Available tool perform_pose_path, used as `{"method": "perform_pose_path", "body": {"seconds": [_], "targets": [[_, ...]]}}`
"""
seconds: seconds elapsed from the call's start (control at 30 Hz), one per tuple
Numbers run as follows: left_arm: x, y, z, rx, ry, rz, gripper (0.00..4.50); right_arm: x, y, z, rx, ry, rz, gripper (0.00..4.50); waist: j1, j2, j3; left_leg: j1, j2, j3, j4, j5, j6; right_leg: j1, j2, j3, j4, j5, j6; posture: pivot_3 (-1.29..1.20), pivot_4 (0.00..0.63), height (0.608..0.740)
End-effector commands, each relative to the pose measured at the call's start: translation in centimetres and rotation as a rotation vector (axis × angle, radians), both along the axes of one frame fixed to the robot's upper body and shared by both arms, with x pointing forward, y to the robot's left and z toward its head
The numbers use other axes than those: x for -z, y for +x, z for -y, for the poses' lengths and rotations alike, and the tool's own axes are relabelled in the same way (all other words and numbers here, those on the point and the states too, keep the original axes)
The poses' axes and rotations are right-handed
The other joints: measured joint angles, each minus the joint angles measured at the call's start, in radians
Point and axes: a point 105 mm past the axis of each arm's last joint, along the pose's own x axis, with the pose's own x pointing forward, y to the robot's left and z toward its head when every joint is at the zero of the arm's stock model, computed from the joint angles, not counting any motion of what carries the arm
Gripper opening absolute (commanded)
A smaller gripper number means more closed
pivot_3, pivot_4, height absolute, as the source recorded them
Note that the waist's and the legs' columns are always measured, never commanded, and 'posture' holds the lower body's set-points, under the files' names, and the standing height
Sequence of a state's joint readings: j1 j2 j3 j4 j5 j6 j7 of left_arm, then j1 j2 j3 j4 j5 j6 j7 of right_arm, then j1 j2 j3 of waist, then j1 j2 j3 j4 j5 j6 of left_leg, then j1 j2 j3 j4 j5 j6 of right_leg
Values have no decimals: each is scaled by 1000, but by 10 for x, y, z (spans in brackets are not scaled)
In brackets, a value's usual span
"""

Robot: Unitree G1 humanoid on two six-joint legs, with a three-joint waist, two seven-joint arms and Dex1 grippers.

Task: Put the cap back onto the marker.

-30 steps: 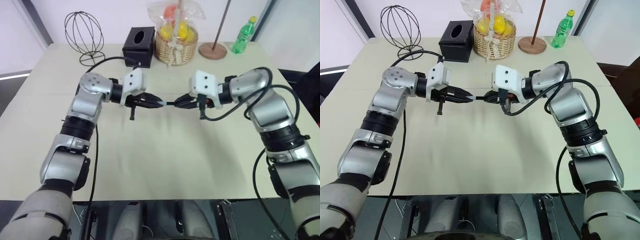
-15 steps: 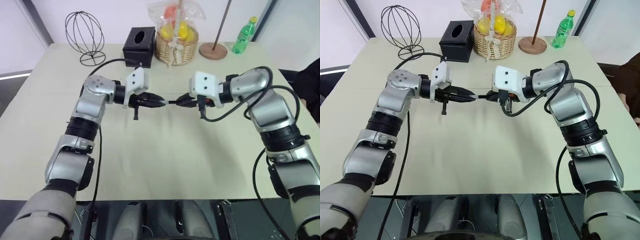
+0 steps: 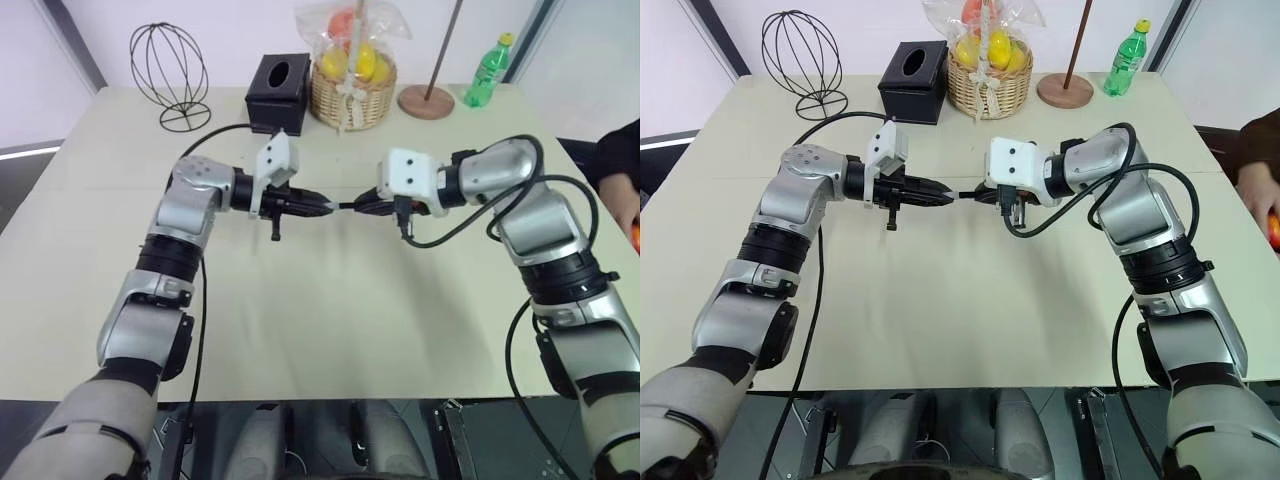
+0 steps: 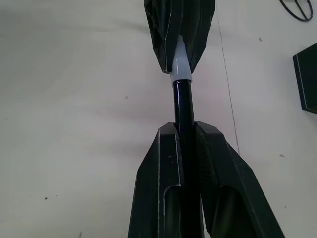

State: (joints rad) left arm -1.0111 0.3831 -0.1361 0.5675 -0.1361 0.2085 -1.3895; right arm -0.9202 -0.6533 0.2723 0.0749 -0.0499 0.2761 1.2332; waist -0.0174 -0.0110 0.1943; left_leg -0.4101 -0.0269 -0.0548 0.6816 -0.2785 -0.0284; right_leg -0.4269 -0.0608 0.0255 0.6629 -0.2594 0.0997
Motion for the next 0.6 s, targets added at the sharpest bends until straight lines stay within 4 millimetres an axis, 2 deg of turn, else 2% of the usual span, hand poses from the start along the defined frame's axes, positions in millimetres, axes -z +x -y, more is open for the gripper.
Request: {"method": "perform_pose_path", "body": {"seconds": [0.03,0.3,0.6], "targets": [[-17,-23,38,199,-3,94,22,-26,-4,-22,-66,43,157,0,0,0,0,0,0,0,0,0,0,0,0,0,0,0,0,0,150,740],[-5,-15,26,166,137,194,22,-25,-2,-23,-98,-34,259,0,0,0,0,0,-1,0,0,0,0,0,0,0,0,0,0,0,150,740],[5,-4,24,135,240,383,22,-26,-4,-24,-86,14,200,0,2,0,0,0,-1,0,0,0,0,0,0,0,0,0,0,0,150,740]]}}
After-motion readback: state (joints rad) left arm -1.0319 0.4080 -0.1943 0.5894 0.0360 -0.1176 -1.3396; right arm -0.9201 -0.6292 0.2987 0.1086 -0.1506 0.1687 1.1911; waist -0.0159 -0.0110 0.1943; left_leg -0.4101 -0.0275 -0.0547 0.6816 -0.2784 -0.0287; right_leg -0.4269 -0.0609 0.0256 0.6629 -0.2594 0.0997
